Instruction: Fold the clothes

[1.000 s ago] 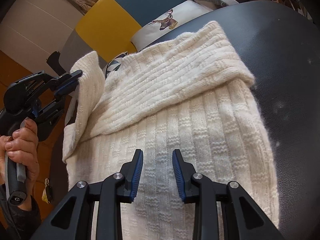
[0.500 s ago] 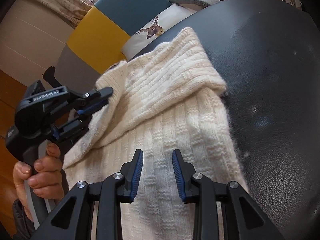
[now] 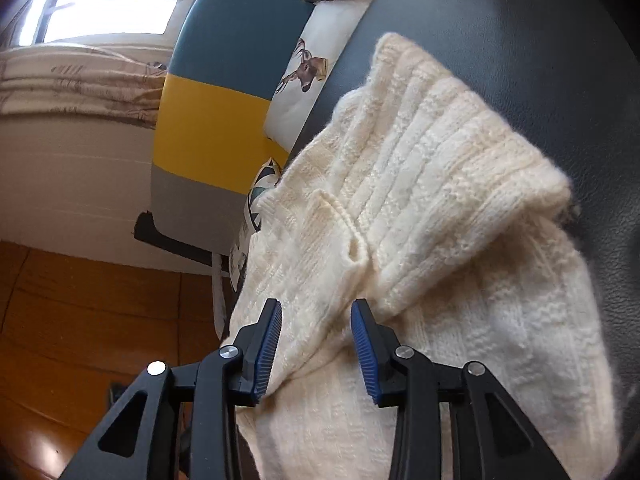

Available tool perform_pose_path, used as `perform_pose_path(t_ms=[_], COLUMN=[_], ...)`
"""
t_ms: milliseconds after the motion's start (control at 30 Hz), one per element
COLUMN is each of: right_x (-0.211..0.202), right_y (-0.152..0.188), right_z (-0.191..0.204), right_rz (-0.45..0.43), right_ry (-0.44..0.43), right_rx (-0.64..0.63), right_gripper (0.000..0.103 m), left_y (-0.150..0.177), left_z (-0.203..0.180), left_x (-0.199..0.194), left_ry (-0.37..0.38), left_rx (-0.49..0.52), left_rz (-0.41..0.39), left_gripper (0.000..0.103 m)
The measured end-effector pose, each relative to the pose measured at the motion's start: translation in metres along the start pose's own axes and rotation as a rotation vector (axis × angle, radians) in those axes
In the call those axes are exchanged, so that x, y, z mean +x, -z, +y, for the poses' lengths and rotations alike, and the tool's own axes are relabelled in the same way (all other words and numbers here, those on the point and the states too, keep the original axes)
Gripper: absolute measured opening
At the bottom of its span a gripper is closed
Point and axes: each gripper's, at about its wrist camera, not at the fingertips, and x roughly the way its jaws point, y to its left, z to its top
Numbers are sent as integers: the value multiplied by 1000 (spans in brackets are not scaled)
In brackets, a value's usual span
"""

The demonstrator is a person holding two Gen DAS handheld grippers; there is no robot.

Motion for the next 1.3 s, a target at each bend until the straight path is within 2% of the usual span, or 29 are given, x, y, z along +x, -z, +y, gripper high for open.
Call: perform_pose_path(t_ms=[100,133,233,267,433,567,667,767,867,933,967,1067,1233,1300], right_x=[15,15,29,32,42,54,55,51,45,44,42,40,31,16], right_y=[1,4,9,10,19,31,30,21,14,12,11,17,23,20], right_z=[-4,-4,6,13,48,61,58,44,29,24,25,46,100,116], right_rz=[-17,-26,17,24,44,86,108,113,122,152,151,110,37,-6], right_ry=[-2,-2,110,157,362,449,425,307,192,163,170,233,330,367], right_rx=[33,30,-35,-80,-318,-463,-468,-370,-278,-252,-247,-351,-592,-678], right_gripper=[38,34,12,9,7,9,10,13,15,13,12,8,7,7], left_y=[-1,-3,-8,-8,-11,-20,-28,-35,-40,-45,-47,-52,-66,-71], left_z=[40,57,106,119,156,162,164,166,167,166,165,161,159,152], left_x=[-56,-75,-123,-133,-154,-142,-130,-119,-114,-113,-113,-109,-101,-111], left_ry=[2,-2,-4,-4,55,63,64,70,106,114,114,116,36,2], left_rx=[-83,-122,-249,-283,-406,-455,-489,-524,-558,-560,-558,-544,-530,-466], left_rz=[-104,-141,-246,-272,-346,-354,-356,-362,-394,-416,-424,-446,-471,-512], left_gripper=[34,34,34,34,34,35,36,36,36,36,36,36,35,27])
